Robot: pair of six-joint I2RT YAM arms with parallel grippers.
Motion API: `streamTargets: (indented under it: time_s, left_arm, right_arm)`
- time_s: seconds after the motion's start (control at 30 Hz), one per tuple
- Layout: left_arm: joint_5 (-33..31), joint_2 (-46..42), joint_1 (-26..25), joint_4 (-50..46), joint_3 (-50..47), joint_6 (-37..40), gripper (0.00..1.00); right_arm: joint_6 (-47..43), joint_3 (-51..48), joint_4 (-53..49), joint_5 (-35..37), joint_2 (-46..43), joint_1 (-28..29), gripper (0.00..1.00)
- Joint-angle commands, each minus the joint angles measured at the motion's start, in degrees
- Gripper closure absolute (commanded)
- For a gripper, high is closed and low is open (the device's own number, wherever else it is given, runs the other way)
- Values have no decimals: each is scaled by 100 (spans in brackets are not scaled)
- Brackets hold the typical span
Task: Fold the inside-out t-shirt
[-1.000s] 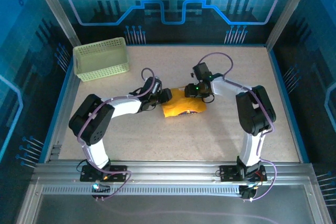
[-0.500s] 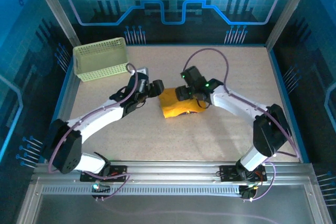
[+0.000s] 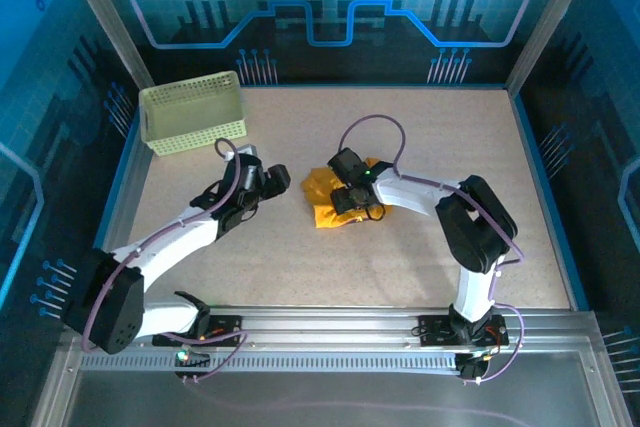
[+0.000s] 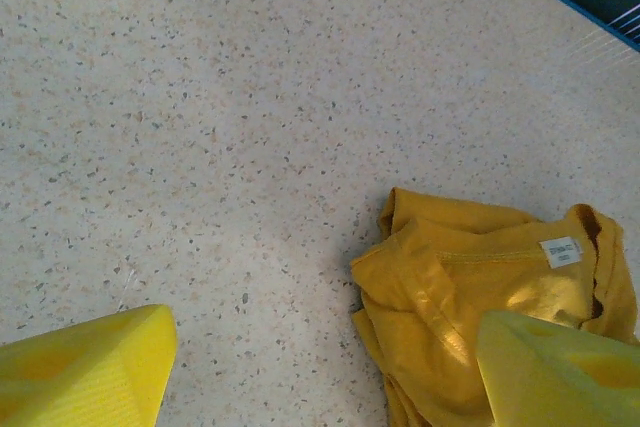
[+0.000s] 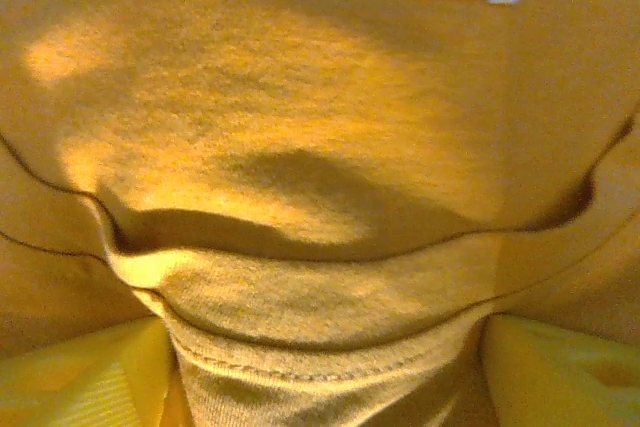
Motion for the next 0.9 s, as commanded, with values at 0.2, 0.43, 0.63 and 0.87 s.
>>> streamTargets:
  time_s: [0.2, 0.43, 0.63, 0.87]
  left_arm:
    - [-11, -293, 193, -91, -118, 43, 19]
    - [23, -789, 386, -370, -181, 169, 15]
    - [-67, -1474, 649, -571, -349, 262, 7]
    - [-101, -1809, 787, -769, -390, 346, 1]
  right_arm:
    - [595, 438, -579, -182, -192, -43, 13]
    - [769, 853, -632, -417, 715, -625, 20]
    - [-46, 1455, -982, -287, 1137, -1625, 20]
    - [-1123, 2742, -1460, -241, 1863, -2824, 20]
